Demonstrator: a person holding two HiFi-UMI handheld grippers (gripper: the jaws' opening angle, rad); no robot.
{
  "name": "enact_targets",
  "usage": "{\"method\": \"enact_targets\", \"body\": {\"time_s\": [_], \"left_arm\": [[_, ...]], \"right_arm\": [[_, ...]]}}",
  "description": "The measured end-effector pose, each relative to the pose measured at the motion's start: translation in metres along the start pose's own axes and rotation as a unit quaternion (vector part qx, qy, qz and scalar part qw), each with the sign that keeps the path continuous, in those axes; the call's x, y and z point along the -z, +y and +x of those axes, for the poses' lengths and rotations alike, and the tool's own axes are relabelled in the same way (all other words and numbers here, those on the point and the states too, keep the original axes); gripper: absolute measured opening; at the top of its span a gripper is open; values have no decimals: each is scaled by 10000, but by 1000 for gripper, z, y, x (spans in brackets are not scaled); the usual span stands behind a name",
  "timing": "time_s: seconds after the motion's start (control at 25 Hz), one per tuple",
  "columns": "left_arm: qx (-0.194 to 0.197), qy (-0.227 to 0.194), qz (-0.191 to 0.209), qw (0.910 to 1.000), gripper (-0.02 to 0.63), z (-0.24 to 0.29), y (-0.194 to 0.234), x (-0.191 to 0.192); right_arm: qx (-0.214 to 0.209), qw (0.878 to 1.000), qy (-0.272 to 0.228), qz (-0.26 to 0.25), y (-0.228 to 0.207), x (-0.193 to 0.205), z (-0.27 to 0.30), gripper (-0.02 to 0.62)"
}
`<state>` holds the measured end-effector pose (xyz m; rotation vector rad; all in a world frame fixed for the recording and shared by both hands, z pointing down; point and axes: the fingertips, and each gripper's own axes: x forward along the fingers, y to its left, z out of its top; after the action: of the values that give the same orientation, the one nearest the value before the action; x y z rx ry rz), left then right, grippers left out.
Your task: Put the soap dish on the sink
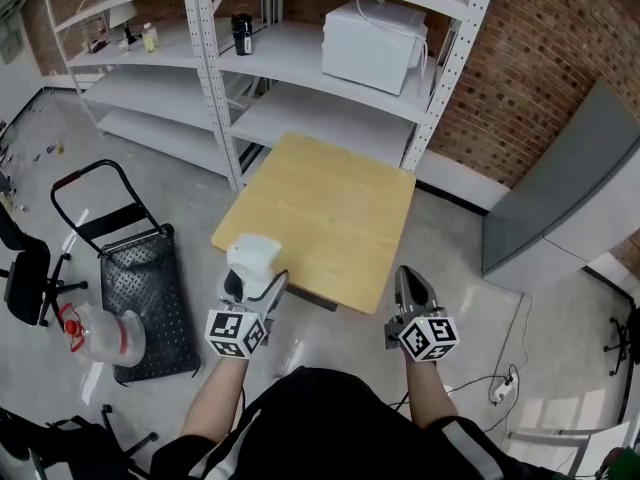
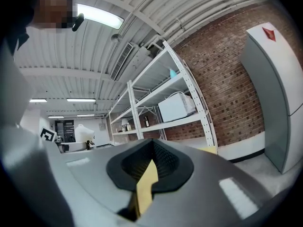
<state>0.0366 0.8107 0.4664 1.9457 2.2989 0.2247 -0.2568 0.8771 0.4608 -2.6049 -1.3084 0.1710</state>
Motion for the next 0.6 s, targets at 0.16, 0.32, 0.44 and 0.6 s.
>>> {"method": "enact_targets", "body": {"time_s": [0.16, 0.32, 0.44, 0.6], "left_arm": [[-80, 26, -20, 10000, 456, 1, -1, 1], [-218, 56, -17, 9997, 456, -1, -8, 4], [-368, 123, 53, 9992, 456, -4, -14, 8], [-815, 86, 66, 9966, 456, -23, -16, 8]], "right_arm": [[-96, 9999, 52, -53, 5, 1, 2, 5], [-293, 9994, 144, -107, 3, 2, 5, 5], [-535, 9980, 241, -226, 3, 4, 9, 5], [-826, 9959, 224, -278, 6, 7, 18, 5]]}}
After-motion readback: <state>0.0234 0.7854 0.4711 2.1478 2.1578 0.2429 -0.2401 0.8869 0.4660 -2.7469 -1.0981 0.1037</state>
